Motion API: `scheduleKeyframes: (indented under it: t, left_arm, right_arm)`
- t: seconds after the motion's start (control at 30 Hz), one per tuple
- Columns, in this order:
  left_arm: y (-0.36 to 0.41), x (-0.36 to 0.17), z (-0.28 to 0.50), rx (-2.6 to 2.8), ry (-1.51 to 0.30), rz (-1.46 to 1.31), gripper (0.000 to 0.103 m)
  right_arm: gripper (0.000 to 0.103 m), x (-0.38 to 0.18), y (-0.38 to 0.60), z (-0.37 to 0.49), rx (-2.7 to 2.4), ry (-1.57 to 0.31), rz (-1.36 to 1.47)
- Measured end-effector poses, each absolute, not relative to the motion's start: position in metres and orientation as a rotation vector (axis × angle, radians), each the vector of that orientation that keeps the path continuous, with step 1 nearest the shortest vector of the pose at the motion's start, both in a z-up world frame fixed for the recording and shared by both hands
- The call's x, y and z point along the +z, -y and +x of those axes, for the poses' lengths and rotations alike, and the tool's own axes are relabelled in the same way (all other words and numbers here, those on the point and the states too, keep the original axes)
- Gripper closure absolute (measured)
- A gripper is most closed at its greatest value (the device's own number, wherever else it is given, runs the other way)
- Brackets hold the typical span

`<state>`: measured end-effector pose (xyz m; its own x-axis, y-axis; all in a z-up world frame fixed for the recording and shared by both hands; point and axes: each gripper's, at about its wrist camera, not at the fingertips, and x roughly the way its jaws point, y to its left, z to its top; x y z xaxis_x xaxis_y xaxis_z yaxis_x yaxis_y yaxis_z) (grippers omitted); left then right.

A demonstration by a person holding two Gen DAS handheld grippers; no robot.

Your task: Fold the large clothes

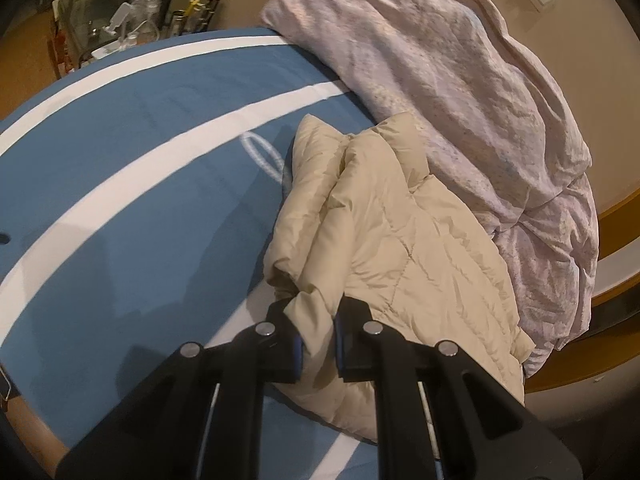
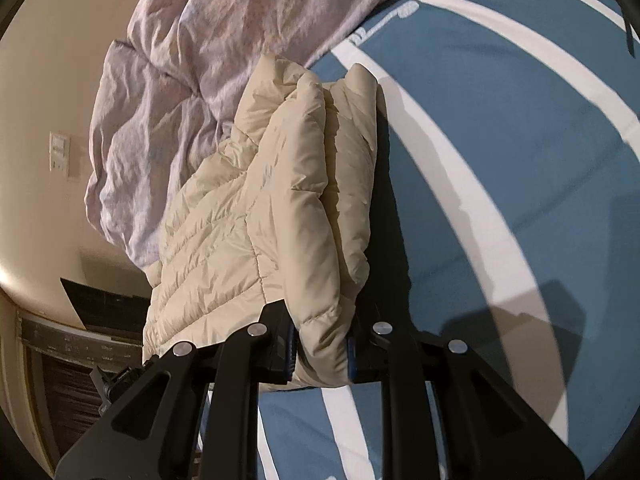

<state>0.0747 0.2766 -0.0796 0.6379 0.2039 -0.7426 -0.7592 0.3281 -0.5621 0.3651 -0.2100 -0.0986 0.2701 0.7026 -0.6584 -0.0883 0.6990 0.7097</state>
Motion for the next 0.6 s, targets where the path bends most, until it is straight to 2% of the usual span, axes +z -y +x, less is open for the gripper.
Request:
scheduleKeyframes:
  t: [0.33, 0.43, 0.5, 0.6]
  left_arm:
    - [-0.269, -0.088, 0.042, 0.696, -0.645, -1.083, 0.09]
    - [-0.268, -0.092, 0.044, 0.708, -0.654, -1.092, 0.085]
    - [-0.268, -0.093, 0.045, 0.72, -0.66, -1.099, 0.081]
    - [-0.27, -0.097, 0.044, 0.735, -0.665, -1.113, 0.067]
  right_arm:
    - [0.084, -0.101, 0.21, 0.332, 0.561, -1.207, 0.541]
    - [0.071, -0.094, 0.205, 0.332, 0.517, -1.2, 0.453]
    - [0.054, -0.086, 0.203, 0.333, 0.47, -1.179, 0.382]
    - [0.051, -0.067, 0.207, 0.335, 0.42, -1.1, 0.311]
